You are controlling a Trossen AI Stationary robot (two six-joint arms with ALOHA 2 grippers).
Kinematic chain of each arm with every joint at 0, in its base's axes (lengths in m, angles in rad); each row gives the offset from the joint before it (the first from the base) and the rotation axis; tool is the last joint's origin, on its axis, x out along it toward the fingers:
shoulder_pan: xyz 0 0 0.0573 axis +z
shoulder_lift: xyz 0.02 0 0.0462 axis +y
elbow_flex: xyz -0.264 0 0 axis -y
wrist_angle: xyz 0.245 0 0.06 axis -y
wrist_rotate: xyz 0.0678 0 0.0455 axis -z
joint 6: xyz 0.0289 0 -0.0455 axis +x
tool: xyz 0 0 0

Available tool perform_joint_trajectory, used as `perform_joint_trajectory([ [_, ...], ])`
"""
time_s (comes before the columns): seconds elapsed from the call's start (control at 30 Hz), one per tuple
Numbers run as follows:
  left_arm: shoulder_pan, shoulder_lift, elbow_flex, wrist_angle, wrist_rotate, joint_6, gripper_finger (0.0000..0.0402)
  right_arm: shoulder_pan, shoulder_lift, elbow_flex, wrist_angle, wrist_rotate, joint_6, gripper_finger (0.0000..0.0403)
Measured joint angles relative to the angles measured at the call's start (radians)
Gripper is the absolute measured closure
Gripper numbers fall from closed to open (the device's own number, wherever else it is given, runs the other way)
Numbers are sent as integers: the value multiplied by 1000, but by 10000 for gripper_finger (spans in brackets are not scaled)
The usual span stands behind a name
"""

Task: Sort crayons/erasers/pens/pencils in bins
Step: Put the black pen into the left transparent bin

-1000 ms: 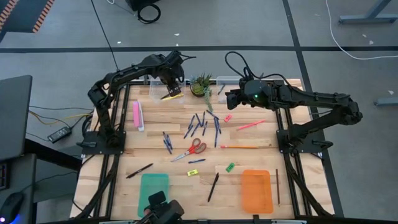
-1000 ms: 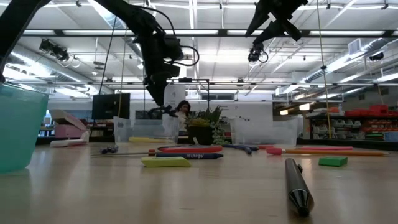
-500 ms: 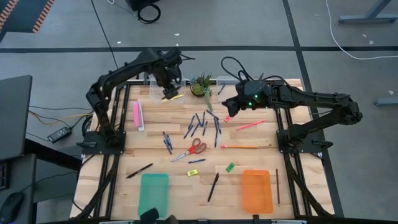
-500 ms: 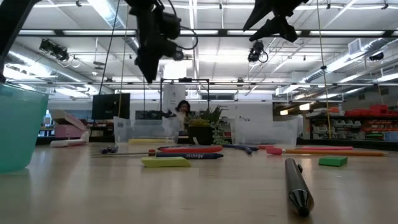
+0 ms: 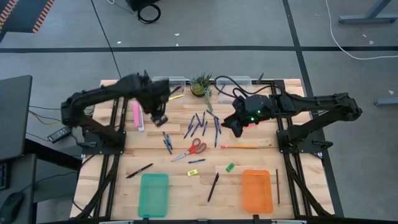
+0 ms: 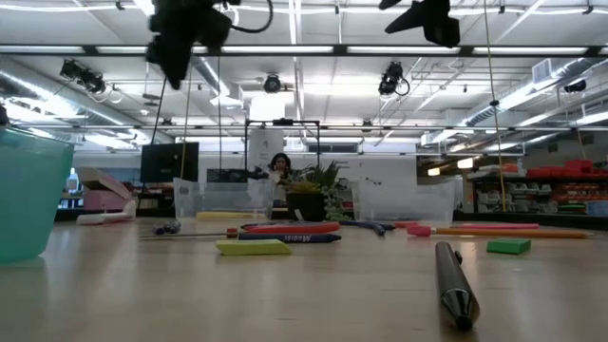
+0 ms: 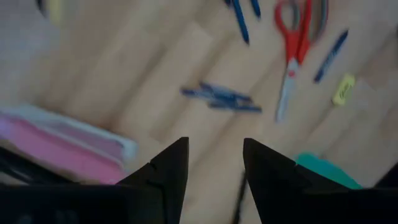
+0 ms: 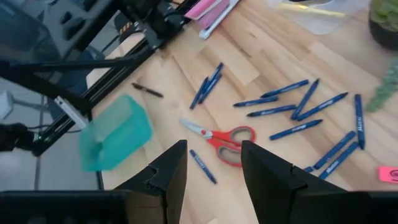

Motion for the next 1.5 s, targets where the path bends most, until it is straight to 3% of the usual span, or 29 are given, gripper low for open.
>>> perform_joint_trajectory([
  [0.4, -437, -218, -338, 96, 24, -589, 242, 98, 0, 0, 2, 9, -45, 245],
  [0.73, -788, -236, -455, 133, 64, -749, 242, 117, 0, 0, 4, 10, -53, 245],
  [0.9, -931, -235, -535, 248, 49, -902, 242, 113, 0, 0, 4, 10, -82, 245],
  [1.03, -1022, -235, -633, 437, 49, -1043, 241, 112, 0, 0, 4, 10, -108, 245],
  [1.17, -1073, -234, -713, 505, 46, -1135, 241, 112, 0, 0, 4, 10, -128, 245],
  [1.5, -1122, -233, -821, 616, 17, -1170, 241, 112, 0, 0, 3, 10, -180, 245],
])
